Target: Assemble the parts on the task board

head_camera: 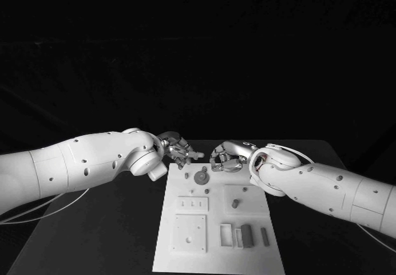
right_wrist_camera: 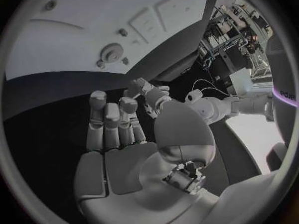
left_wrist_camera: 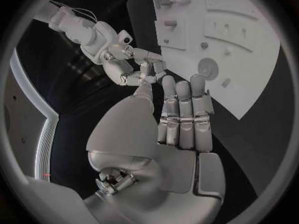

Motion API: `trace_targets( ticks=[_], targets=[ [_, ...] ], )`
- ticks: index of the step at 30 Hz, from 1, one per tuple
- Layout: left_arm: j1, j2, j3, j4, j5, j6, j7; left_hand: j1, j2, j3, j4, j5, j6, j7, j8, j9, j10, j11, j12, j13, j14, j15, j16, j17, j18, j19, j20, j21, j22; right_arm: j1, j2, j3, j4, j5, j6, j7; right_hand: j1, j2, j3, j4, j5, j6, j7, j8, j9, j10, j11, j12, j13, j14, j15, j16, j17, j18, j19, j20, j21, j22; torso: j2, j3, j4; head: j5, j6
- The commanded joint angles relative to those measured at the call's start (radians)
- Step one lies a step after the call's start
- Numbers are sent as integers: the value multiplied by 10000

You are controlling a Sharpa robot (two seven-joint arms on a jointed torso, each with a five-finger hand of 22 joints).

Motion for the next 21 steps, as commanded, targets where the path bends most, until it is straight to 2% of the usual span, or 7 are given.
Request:
trace_targets(
  ticks=[1,8,15,21],
  targets=[
    [6,52,-43,92,-159,129,-254,-107,-73,35,2,-45,-52,94,-116,-40,-308,89,-125,-9,-265,104,-131,-122,148,-233,87,-163,-35,-13,178,-7,11,-245,238,-697,-93,-2,21,-5,55,309,303,-7,24,33,-10,23,2,11,-51,30,-13,159,16,-28,48,94,-105,-39,14,20,-39],
    [4,132,-51,211,-159,69,-623,-354,-148,60,11,-44,-83,180,-263,-103,-616,190,-229,-33,-552,269,-217,-361,165,-459,249,-393,-87,-46,360,-7,149,-306,181,-979,-99,28,36,-7,58,310,303,-12,33,32,-11,20,2,16,-57,27,-19,159,24,-32,45,87,-152,-54,20,13,-74],
    [2,143,-51,306,-320,-14,-944,-840,-236,79,15,-45,-1,162,-306,-122,-622,176,-200,-22,-568,282,-131,-487,221,-423,278,-443,-71,-58,369,-8,276,-307,202,-1060,-97,33,46,-11,59,312,302,-13,38,32,-12,18,2,21,-59,27,-21,159,29,-34,45,84,-120,-43,5,13,-44],
    [1,184,-51,329,-394,-59,-1146,-1197,-276,176,18,-45,50,148,-343,-133,-622,162,-182,-22,-585,278,-49,-584,251,-397,283,-483,-50,-78,350,-8,437,-354,181,-1153,-102,32,51,-11,59,313,301,-14,42,33,-13,18,2,25,-62,27,-23,159,34,-36,45,82,-103,-28,4,20,-65]
  ],
)
